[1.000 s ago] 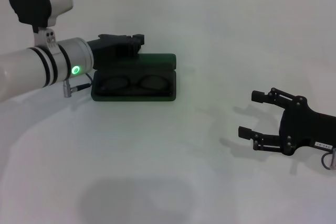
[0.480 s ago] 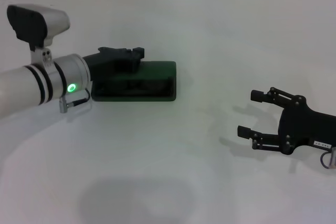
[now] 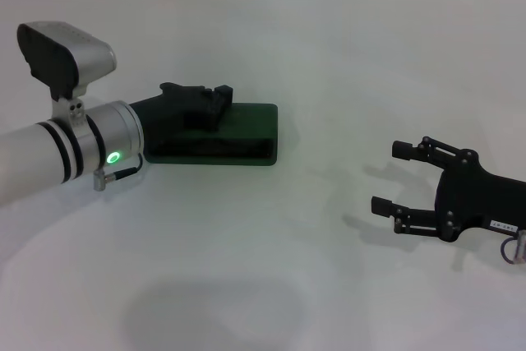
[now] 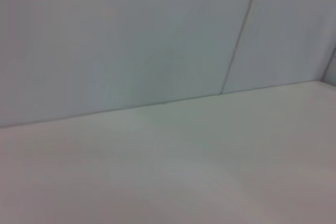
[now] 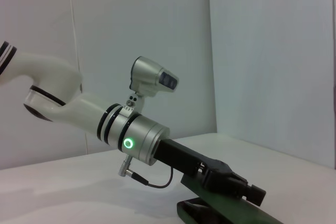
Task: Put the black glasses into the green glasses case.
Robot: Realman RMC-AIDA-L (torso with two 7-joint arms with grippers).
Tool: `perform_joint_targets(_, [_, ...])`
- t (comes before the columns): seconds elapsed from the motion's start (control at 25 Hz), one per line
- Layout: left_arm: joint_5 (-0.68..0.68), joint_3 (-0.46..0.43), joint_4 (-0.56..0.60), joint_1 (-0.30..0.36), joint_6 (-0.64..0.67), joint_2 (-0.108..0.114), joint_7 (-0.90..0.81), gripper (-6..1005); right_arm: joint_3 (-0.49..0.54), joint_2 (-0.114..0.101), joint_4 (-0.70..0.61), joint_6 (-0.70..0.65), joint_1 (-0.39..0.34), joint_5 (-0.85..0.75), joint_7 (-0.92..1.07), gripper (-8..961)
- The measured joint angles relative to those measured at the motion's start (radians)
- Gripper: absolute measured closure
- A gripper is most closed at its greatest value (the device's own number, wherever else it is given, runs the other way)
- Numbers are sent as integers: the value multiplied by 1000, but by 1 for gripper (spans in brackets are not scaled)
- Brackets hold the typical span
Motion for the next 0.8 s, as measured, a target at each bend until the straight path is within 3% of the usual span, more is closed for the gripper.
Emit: perform_joint_targets(0.8, [-121,2,-60,0,54,-2,200,896,0,0,9,-1,5,1,4,83])
